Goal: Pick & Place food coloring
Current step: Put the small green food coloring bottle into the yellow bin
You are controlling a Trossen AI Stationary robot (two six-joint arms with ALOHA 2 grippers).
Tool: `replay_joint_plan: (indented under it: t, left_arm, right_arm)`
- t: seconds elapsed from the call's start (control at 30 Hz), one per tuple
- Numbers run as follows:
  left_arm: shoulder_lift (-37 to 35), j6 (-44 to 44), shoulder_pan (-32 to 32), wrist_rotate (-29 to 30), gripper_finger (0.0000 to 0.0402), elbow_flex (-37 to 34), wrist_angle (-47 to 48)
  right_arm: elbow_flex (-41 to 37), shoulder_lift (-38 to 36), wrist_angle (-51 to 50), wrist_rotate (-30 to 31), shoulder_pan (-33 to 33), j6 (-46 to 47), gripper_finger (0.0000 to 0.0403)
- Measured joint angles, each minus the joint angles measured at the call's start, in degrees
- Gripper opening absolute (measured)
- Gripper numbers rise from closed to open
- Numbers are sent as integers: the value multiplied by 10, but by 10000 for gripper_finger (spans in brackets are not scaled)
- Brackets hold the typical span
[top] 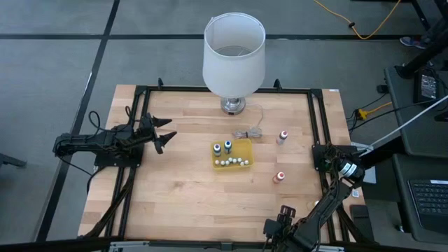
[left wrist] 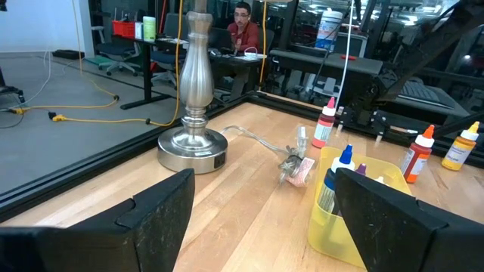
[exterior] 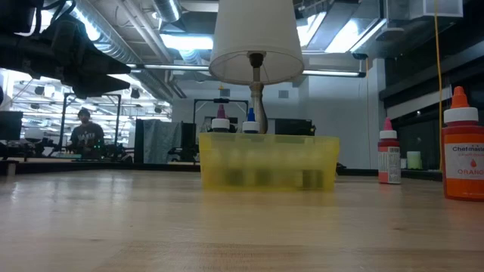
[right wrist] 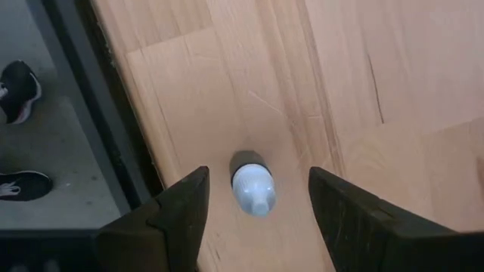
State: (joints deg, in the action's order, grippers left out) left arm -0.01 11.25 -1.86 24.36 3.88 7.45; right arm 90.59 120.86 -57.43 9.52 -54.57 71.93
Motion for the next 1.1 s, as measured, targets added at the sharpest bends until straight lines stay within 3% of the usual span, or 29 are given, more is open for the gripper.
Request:
replay_joint_plan:
  t: [0.2,0.57,0.93,1.1]
  left_arm:
    - [0,0,0,0,311,0,0]
    - [0,0,0,0,311,0,0]
    - [0,0,0,0,311,0,0]
    - [0,0,0,0,311,0,0]
  right_arm:
    - [0,0,0,0,0,-6,192]
    - [0,0,3,0,0,-36,62]
    - [0,-28,4,-19,43,-115,80]
    - [0,-50,1,-28,80,-175,60]
